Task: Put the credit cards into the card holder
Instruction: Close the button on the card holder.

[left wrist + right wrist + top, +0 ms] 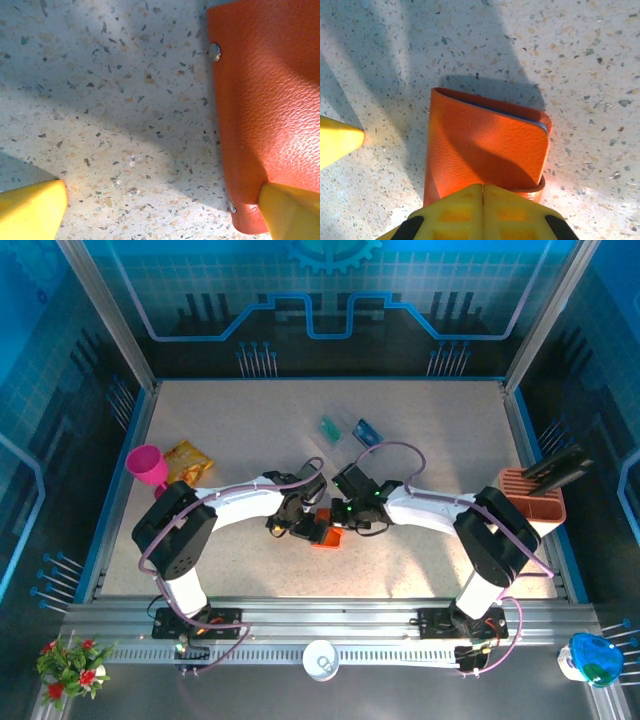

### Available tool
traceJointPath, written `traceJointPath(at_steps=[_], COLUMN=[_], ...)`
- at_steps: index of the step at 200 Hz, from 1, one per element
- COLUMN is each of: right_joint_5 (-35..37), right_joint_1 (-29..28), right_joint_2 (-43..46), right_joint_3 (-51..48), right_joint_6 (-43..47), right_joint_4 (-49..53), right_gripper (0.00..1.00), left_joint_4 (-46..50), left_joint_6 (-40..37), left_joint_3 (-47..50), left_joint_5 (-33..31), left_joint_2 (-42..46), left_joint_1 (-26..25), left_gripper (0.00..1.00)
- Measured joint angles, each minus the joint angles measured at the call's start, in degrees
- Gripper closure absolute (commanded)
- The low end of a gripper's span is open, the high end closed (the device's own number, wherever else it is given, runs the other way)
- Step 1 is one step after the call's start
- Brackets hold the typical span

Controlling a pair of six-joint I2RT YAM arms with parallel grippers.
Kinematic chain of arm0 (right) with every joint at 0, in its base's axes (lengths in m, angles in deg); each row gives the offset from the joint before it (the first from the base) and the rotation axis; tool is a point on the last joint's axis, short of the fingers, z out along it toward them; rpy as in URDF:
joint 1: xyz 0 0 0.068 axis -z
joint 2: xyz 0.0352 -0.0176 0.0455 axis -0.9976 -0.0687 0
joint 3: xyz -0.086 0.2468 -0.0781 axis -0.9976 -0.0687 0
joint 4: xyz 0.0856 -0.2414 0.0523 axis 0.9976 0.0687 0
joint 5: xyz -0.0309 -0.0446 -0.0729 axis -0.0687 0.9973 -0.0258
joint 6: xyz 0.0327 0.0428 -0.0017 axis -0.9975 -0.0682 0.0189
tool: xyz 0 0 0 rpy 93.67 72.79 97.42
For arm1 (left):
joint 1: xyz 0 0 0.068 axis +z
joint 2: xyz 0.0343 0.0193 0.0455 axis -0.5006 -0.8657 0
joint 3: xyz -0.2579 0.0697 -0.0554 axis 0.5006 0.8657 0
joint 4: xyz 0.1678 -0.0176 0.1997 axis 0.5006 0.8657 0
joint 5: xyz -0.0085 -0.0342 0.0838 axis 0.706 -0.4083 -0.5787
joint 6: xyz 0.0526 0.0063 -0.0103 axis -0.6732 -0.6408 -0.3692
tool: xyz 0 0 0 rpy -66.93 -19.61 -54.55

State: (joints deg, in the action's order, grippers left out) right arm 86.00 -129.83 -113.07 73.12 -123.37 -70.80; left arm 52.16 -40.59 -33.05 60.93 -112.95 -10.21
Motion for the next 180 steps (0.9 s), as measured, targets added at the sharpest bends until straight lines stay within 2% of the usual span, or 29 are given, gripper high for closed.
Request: traceJointPath(at_steps=[180], right_joint_5=[-0.74], right_joint_1=[0.02], right_joint_2=[0.09], right_joint_3=[-2.36], right_joint_6=[-0.02], right_joint_4=[-0.76], right_gripper=[1.0], left_joint_4=[0.48], left_joint_6=[0.0], left_joint_3=[-0.44], left_joint_5=[0.04], left_joint_2=[-0.35], left_joint_1=[0.0], left_gripper=[0.01])
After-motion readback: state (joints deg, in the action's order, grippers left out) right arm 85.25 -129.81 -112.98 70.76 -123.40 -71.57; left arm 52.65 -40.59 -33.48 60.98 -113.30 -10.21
